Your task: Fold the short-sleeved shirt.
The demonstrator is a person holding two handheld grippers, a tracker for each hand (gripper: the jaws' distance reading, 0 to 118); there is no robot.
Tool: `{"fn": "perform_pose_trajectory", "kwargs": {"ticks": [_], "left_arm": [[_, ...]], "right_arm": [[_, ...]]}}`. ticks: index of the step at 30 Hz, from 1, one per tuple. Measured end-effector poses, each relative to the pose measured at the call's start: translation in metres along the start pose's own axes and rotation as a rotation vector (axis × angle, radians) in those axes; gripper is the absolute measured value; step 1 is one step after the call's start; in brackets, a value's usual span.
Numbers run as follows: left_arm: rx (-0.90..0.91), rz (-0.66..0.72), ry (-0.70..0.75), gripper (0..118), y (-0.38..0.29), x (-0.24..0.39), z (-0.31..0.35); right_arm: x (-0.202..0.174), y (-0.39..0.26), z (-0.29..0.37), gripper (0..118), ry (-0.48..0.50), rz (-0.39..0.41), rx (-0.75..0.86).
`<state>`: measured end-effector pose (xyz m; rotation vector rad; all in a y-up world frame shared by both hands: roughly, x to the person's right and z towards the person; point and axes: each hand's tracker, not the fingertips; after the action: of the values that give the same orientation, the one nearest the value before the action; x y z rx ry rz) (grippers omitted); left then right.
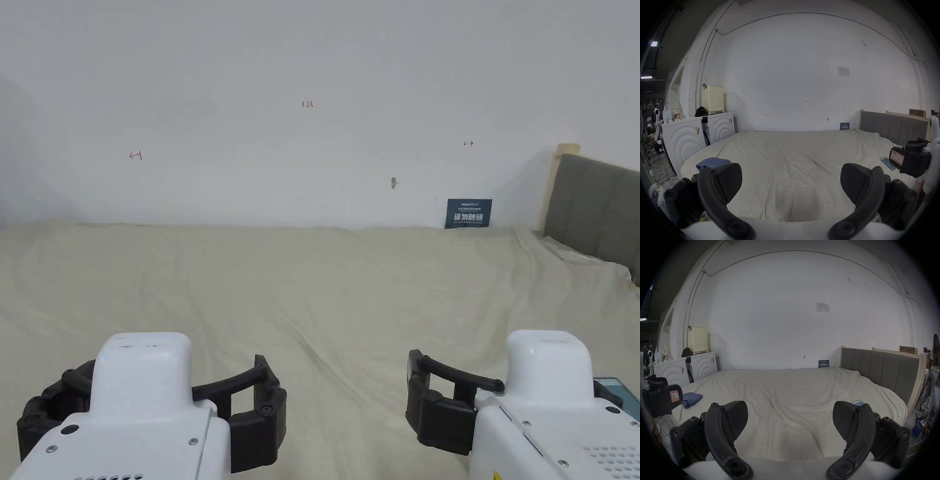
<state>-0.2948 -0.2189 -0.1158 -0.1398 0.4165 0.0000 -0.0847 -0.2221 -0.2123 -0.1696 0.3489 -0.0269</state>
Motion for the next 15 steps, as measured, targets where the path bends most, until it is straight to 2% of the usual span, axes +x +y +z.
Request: {"fn": "perform_pose_trajectory", "kwargs": {"ticks": [9, 11, 15], "left_arm": [[-0.007, -0.009, 0.002, 118, -0.003, 0.0, -0.004], [-0.012, -0.013, 0.002, 118, -0.003, 0.0, -0.004], [-0.013, -0.017, 0.002, 118, -0.003, 0.0, -0.004]], "right_arm": [[0.0, 0.002, -0.003, 108, -0.008, 0.014, 0.002], [0.001, 0.003, -0.003, 108, 0.004, -0.013, -0.012], [0.011, 0.002, -0.008, 108, 0.082, -0.146, -0.042]]}}
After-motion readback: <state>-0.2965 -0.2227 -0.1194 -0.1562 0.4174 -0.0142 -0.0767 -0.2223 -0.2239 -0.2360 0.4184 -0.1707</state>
